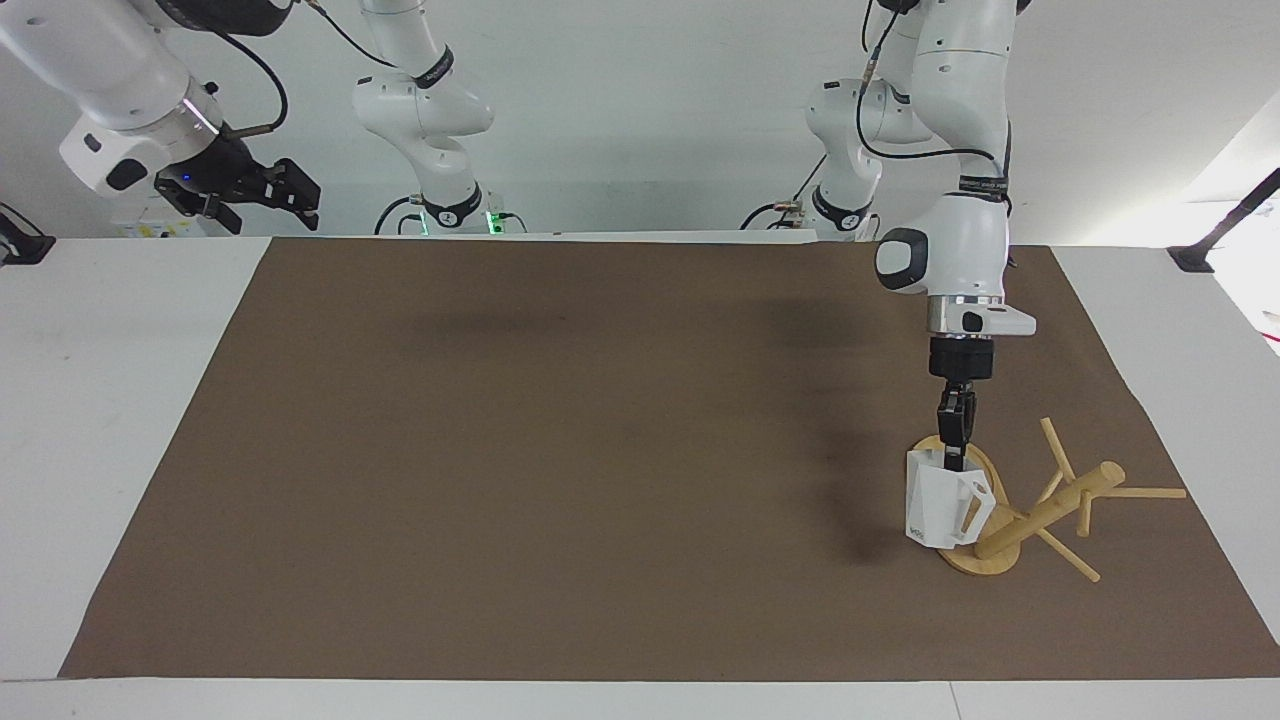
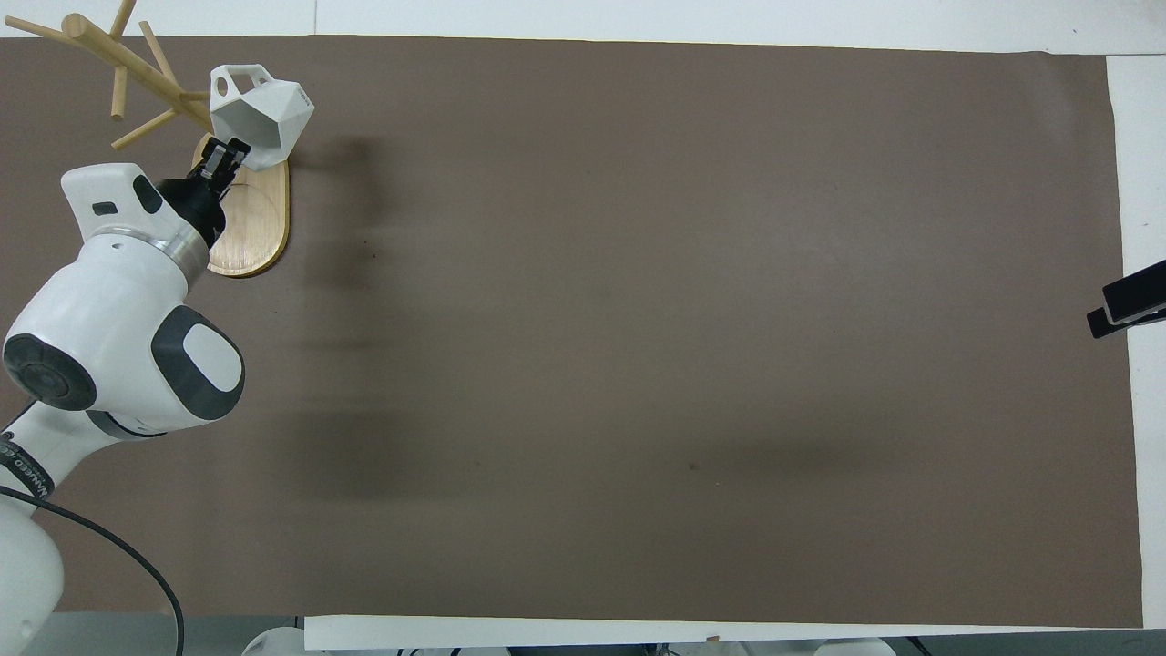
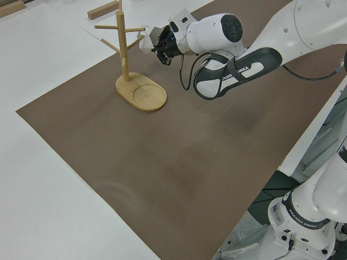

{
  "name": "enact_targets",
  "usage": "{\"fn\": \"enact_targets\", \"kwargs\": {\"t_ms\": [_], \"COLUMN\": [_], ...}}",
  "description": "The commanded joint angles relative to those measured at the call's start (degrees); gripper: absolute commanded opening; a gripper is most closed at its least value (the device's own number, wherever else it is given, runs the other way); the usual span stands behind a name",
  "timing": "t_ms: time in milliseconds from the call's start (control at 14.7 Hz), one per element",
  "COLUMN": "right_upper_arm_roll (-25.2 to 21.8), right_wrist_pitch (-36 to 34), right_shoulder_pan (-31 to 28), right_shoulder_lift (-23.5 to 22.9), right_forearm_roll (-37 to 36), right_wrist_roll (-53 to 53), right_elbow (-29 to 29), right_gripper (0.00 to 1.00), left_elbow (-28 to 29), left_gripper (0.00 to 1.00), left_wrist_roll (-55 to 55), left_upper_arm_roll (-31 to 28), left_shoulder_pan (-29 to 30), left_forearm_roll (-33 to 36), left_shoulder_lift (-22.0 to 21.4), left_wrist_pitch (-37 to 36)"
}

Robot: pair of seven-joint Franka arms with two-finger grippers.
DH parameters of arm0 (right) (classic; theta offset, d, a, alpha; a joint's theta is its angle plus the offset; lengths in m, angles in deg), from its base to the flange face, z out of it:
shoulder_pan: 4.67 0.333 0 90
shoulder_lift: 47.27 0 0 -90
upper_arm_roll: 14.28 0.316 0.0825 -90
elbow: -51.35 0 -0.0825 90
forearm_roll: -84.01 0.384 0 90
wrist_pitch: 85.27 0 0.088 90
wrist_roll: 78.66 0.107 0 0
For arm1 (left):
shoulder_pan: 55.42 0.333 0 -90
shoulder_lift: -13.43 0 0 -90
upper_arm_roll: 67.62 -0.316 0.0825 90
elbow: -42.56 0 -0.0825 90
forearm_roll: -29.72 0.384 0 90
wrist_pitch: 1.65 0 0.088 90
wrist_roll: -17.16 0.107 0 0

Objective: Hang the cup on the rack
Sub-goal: 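Hook the mug handle onto a rack peg with the left gripper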

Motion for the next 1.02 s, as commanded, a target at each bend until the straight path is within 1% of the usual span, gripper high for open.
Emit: {"fn": "enact_targets", "kwargs": {"t_ms": [0,273,477,545,614,682,750,818,955], "right_upper_arm_roll": [0.23,0.23,0.23,0.23,0.23,0.23,0.23,0.23,0.23], "right_wrist_pitch": [1.02,1.02,1.02,1.02,1.02,1.02,1.02,1.11,1.02], "right_shoulder_pan": [-0.09,-0.09,-0.09,-0.09,-0.09,-0.09,-0.09,-0.09,-0.09], "right_shoulder_lift": [0.8,0.8,0.8,0.8,0.8,0.8,0.8,0.8,0.8], "right_forearm_roll": [-0.77,-0.77,-0.77,-0.77,-0.77,-0.77,-0.77,-0.77,-0.77], "right_wrist_roll": [0.33,0.33,0.33,0.33,0.33,0.33,0.33,0.33,0.33], "right_elbow": [1.3,1.3,1.3,1.3,1.3,1.3,1.3,1.3,1.3], "right_gripper": [1.0,1.0,1.0,1.0,1.0,1.0,1.0,1.0,1.0], "left_elbow": [-1.16,-1.07,-1.07,-1.07,-1.07,-1.07,-1.16,-1.16,-1.07], "left_gripper": [0.0,0.0,0.0,0.06,0.3,0.63,0.86,1.0,1.0], "left_wrist_roll": [0.09,0.09,0.09,0.01,-0.17,-0.52,-0.96,-2.01,-2.63], "left_upper_arm_roll": [0.23,0.23,0.23,0.23,0.23,0.15,0.06,-0.03,-0.29], "left_shoulder_pan": [1.91,3.13,3.23,3.23,3.23,3.23,2.88,2.44,2.35], "left_forearm_roll": [-0.45,-0.63,-0.8,-0.89,-0.98,-1.24,-1.24,-1.33,-1.33], "left_shoulder_lift": [0.26,0.17,0.17,0.17,0.17,0.0,-0.09,-0.44,-2.1], "left_wrist_pitch": [-2.01,-3.94,-3.94,-3.94,-4.11,-4.64,-5.25,-6.91,-12.18]}}
